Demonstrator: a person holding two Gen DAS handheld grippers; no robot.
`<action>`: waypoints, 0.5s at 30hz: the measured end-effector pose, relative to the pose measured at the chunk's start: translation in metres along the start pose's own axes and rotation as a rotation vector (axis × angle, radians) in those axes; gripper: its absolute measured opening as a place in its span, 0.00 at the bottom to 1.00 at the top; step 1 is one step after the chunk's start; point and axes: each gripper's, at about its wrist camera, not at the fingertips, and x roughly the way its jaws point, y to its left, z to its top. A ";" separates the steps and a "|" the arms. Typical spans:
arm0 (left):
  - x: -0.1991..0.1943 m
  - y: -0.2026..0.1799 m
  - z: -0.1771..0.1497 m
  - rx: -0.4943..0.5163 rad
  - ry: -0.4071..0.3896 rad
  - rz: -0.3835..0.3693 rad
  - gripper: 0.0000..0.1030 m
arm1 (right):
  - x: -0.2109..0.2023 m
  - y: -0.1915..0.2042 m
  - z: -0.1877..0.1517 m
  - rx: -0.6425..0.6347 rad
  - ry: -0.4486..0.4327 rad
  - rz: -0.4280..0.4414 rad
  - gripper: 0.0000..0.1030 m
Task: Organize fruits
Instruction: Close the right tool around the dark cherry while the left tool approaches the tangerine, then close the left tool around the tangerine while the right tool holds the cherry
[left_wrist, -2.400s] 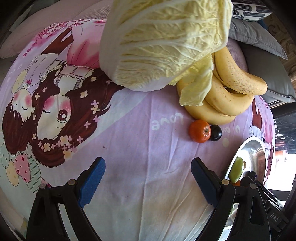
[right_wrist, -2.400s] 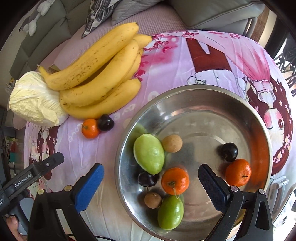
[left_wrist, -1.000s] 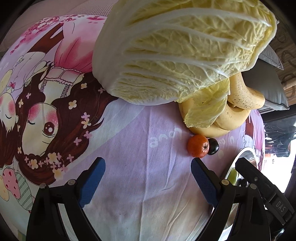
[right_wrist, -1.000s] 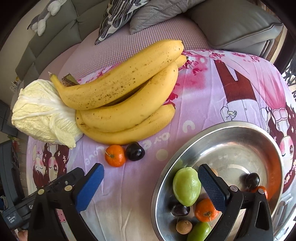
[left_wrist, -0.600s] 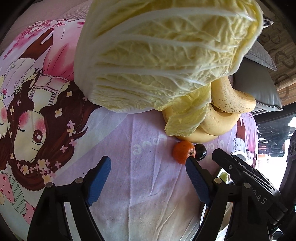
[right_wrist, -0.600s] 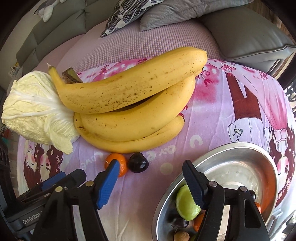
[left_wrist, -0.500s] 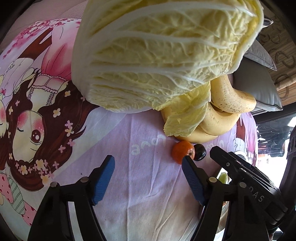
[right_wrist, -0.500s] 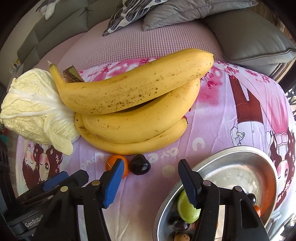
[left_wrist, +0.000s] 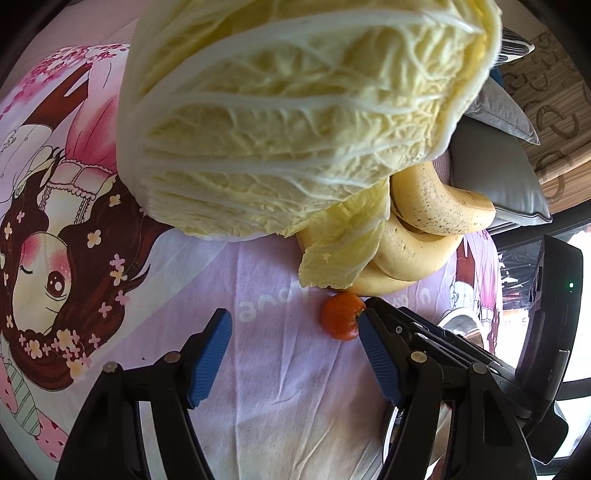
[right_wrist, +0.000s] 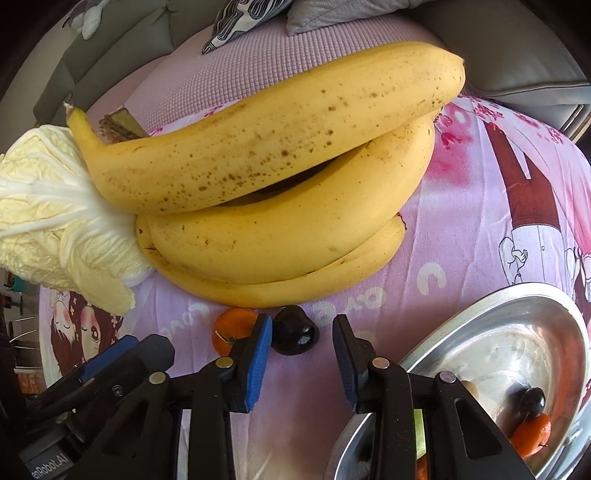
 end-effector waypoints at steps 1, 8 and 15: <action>0.002 0.002 0.001 -0.003 -0.001 0.000 0.69 | 0.000 0.000 0.000 0.003 -0.001 0.003 0.32; 0.011 -0.001 0.004 -0.010 -0.006 -0.009 0.69 | 0.000 0.002 -0.001 0.010 -0.012 0.018 0.26; 0.009 -0.004 -0.004 0.006 0.001 -0.015 0.69 | -0.011 -0.006 -0.012 0.023 -0.018 0.003 0.26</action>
